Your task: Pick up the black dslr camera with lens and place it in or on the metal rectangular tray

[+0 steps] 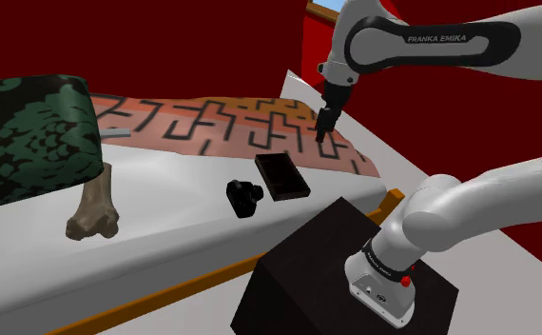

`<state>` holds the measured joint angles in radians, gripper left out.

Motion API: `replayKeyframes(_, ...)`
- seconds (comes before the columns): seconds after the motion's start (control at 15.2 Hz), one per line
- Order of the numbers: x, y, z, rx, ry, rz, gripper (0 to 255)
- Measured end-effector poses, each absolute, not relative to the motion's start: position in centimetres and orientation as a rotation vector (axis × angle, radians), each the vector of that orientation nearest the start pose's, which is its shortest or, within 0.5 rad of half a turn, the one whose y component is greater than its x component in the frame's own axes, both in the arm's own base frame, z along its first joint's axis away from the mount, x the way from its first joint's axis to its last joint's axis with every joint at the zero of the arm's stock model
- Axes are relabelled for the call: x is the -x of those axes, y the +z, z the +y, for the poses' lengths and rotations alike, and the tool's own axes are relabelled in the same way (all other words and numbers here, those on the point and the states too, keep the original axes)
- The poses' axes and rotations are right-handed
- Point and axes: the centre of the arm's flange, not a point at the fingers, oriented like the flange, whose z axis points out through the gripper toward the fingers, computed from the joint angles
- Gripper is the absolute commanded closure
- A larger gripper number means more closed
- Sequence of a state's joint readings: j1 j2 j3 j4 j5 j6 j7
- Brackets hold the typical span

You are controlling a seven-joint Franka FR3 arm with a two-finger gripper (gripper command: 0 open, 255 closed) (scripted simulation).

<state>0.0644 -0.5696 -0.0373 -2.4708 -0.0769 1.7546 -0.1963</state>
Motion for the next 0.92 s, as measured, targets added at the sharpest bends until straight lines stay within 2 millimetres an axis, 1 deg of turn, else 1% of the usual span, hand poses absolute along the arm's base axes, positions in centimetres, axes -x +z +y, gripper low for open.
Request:
replayKeyframes(0.2, -38.1, 44.5, -0.1, 3.116, 0.250, -0.588, 0)
replayKeyframes(0.4, -40.8, 41.5, -0.5, 3.072, 0.259, -0.778, 0)
replayKeyframes(0.53, -42.2, 38.8, -0.6, 3.035, 0.266, -0.903, 0)
replayKeyframes(0.59, -43.1, 37.8, -0.6, 3.015, 0.268, -0.964, 0)
replayKeyframes(0.73, -44.4, 36.0, -0.3, 2.971, 0.272, -1.087, 0)
replayKeyframes(0.92, -46.3, 32.5, 0.5, 2.895, 0.279, -1.266, 0)
